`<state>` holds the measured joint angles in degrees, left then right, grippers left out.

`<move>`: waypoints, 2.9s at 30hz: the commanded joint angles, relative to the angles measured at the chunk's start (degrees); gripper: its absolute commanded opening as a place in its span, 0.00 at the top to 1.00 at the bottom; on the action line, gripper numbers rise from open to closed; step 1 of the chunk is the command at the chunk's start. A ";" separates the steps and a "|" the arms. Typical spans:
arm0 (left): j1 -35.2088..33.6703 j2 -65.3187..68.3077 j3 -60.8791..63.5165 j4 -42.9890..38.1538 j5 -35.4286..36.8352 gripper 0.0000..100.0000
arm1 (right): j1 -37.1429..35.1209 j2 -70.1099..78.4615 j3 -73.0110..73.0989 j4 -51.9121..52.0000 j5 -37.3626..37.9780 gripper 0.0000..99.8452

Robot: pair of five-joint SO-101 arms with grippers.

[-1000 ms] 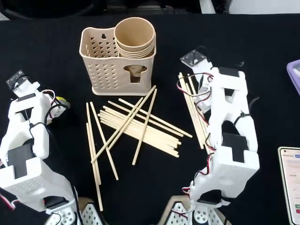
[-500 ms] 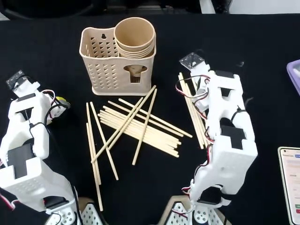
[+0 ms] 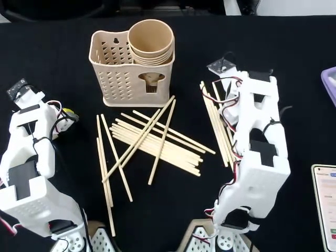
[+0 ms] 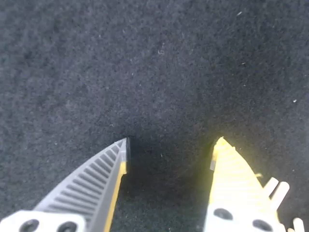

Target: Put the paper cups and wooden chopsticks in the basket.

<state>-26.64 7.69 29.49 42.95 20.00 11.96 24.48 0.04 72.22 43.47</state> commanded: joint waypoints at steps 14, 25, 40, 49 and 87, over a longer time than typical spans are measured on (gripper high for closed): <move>-1.19 0.18 -2.15 0.09 0.35 0.71 | -4.40 -2.77 1.63 -3.08 -1.14 0.85; -1.19 0.18 -2.07 0.09 0.35 0.71 | -2.02 2.15 3.56 -12.84 1.05 0.85; -1.19 0.18 -2.24 0.09 0.35 0.71 | 0.18 -1.45 3.38 -6.95 2.37 0.98; -1.19 0.26 -2.24 0.09 0.35 0.71 | 0.00 -15.52 5.14 -1.05 2.37 0.99; -1.27 0.35 -2.33 0.09 0.35 0.71 | -5.36 -17.45 30.99 -21.80 7.03 0.79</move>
<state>-26.64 7.78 29.49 42.95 20.00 9.58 7.34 30.81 53.41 50.24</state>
